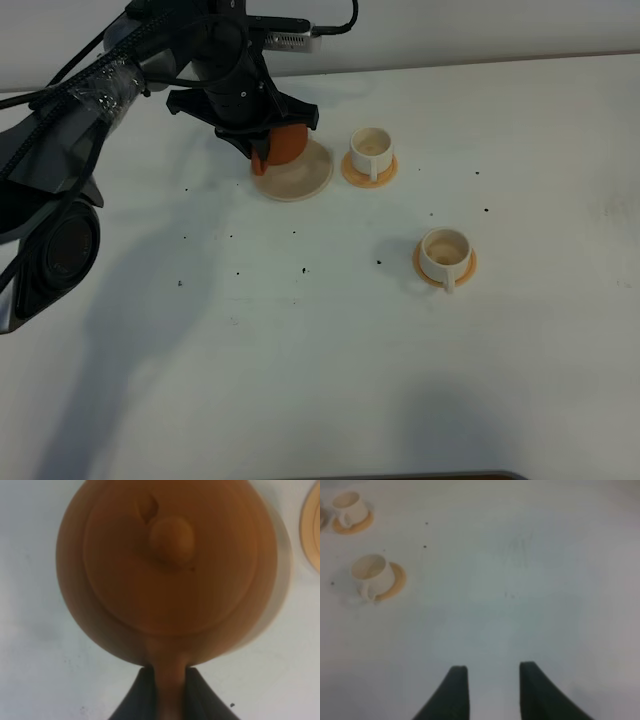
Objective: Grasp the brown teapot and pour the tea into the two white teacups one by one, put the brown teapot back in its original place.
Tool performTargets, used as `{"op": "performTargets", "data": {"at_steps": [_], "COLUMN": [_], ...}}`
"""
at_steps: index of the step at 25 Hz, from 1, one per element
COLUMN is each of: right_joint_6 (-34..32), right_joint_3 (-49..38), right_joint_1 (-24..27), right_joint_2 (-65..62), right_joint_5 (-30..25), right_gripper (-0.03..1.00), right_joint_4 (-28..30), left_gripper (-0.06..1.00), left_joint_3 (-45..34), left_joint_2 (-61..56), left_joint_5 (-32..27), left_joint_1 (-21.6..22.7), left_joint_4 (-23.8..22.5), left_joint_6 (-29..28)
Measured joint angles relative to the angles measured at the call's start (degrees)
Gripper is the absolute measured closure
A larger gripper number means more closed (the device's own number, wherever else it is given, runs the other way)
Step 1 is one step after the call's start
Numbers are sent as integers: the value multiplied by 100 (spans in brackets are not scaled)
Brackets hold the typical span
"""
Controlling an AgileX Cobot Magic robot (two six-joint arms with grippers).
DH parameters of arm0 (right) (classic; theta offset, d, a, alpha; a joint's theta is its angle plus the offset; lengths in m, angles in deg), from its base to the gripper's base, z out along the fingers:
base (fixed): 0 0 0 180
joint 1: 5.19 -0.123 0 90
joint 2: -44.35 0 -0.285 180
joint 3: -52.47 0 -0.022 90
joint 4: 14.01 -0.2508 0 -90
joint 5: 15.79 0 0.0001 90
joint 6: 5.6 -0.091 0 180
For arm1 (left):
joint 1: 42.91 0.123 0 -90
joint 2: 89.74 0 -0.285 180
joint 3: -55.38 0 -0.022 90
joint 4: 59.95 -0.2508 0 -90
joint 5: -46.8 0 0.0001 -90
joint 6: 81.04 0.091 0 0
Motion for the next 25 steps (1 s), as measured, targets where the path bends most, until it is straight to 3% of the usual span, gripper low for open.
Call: {"op": "performTargets", "data": {"at_steps": [14,20,25], "right_joint_6": [0,0,0], "right_joint_3": [0,0,0], "right_joint_1": [0,0,0], "right_joint_2": [0,0,0], "right_joint_5": [0,0,0], "right_gripper": [73,73,73], "right_joint_4": [0,0,-5], "left_gripper": [84,84,84], "left_joint_3": [0,0,0], "left_joint_2": [-529,-748,-809], "left_joint_5": [-7,-7,-7], "left_joint_1": [-5,-152,-435], "left_joint_4": [4,172,831], "left_joint_6": [1420,2888,4145]}}
